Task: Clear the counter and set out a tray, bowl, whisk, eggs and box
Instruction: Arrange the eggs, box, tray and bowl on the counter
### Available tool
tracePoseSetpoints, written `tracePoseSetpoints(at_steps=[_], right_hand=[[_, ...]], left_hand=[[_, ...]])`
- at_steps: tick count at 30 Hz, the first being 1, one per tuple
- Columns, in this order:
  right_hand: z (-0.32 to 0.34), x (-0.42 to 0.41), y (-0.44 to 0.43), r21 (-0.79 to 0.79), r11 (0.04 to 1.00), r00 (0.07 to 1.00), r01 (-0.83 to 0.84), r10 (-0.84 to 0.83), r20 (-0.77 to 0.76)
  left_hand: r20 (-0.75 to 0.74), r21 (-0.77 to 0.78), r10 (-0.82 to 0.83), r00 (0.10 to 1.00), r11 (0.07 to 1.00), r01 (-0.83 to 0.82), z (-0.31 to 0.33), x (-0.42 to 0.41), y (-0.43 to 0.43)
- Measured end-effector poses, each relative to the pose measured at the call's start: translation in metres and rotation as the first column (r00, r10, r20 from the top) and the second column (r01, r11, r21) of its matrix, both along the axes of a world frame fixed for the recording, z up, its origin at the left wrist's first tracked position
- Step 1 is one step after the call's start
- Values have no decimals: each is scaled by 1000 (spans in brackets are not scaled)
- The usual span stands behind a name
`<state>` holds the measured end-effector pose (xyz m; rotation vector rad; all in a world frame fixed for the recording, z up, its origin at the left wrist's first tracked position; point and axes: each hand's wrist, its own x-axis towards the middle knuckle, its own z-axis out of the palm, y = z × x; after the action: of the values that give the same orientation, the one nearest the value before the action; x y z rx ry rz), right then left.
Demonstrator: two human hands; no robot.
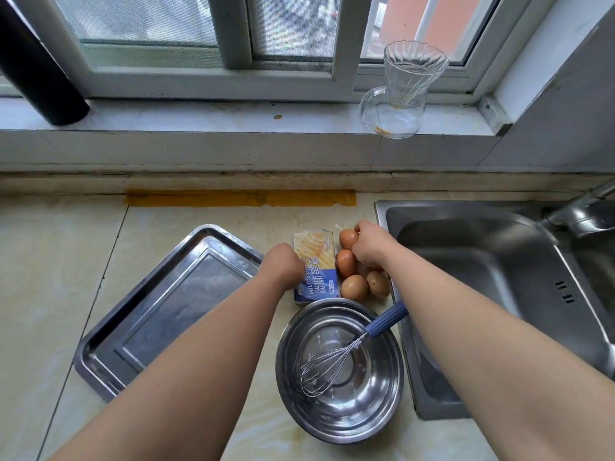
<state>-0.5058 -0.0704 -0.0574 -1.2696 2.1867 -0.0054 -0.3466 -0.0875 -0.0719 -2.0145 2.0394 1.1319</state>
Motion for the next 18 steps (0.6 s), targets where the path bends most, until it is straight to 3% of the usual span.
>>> tracePoseSetpoints(at_steps=[10, 18], right_hand=[[13, 11, 9, -39, 998, 999, 41, -41, 24], [31, 37, 10, -133, 991, 997, -11, 21, 73]], left_hand=[[-27, -35, 43, 999, 998, -44, 14, 11, 1], [-204, -65, 183, 962, 978, -200, 35, 40, 4]])
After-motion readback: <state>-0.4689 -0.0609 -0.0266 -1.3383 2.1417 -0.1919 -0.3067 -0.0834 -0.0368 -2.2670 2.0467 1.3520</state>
